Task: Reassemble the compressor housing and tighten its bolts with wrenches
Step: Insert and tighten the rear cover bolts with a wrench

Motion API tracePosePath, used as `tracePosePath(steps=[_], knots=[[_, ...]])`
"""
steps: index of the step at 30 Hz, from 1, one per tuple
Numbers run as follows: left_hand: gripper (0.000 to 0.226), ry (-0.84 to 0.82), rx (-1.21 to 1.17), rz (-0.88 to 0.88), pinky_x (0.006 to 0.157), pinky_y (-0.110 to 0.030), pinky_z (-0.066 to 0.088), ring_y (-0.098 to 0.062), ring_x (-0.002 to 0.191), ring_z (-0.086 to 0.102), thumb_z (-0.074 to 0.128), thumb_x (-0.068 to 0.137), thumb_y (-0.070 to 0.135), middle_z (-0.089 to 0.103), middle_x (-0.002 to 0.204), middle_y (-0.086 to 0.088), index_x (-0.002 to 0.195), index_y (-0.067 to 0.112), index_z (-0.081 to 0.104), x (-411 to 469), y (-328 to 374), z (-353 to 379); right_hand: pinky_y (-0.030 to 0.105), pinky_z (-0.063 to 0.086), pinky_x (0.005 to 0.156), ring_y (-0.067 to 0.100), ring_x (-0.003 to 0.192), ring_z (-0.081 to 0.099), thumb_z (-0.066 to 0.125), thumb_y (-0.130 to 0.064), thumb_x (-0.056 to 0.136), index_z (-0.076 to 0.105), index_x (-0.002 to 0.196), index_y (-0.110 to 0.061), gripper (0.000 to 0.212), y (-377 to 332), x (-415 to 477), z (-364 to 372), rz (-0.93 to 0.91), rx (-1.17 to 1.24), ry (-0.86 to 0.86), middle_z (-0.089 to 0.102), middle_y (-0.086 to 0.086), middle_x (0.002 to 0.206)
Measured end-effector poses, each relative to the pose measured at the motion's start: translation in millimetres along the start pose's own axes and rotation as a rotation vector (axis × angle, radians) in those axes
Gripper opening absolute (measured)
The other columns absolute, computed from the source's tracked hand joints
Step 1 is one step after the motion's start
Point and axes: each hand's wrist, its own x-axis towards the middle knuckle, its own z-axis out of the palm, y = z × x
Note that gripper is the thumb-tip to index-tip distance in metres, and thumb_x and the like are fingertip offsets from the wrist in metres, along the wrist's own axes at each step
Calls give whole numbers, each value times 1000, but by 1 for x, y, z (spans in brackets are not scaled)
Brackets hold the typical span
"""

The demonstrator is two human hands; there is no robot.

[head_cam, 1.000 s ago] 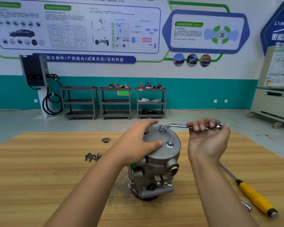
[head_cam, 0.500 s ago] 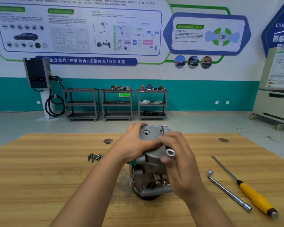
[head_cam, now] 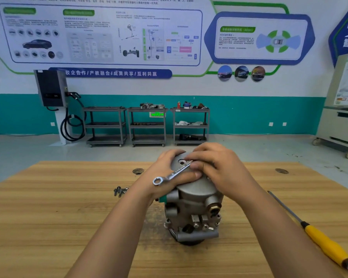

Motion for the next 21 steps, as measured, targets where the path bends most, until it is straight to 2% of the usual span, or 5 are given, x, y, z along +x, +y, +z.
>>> tracePosePath(steps=[5, 11, 13, 17, 21], knots=[[84, -13, -267, -99, 98, -37, 48, -14, 111, 57, 78, 56, 40, 52, 128, 4, 132, 34, 42, -7, -5, -1, 3, 33, 75, 10, 91, 53, 61, -16, 89, 71, 106, -13, 20, 8, 7, 4, 134, 69, 107, 59, -7, 92], [71, -100, -703, -165, 75, -30, 54, -24, 100, 67, 76, 62, 13, 66, 117, -5, 127, 32, 53, -16, -19, 2, 6, 34, 61, -1, 74, 51, 66, -29, 84, 68, 83, -24, 6, 12, 12, 11, 261, 86, 208, 57, -13, 78], [69, -129, -847, -181, 74, -31, 55, -27, 102, 67, 72, 62, 10, 66, 119, -6, 125, 34, 55, -17, -21, 6, 9, 34, 54, 0, 67, 50, 65, -29, 84, 60, 70, -25, 16, 15, 15, 12, 325, 130, 235, 57, -11, 71], [66, -142, -926, -170, 79, -34, 56, -29, 104, 66, 70, 63, 8, 68, 117, -7, 123, 33, 58, -14, -21, 11, 25, 34, 53, 11, 58, 46, 65, -28, 84, 48, 61, -19, 30, 26, 18, 13, 565, 393, 288, 50, -4, 60], [65, -123, -945, -167, 74, -32, 56, -28, 98, 67, 68, 60, 8, 67, 117, -9, 120, 33, 61, -13, -20, 14, 31, 45, 61, 19, 67, 58, 64, -22, 84, 58, 73, -17, 13, 37, 12, 14, 741, 900, 277, 61, 3, 72]])
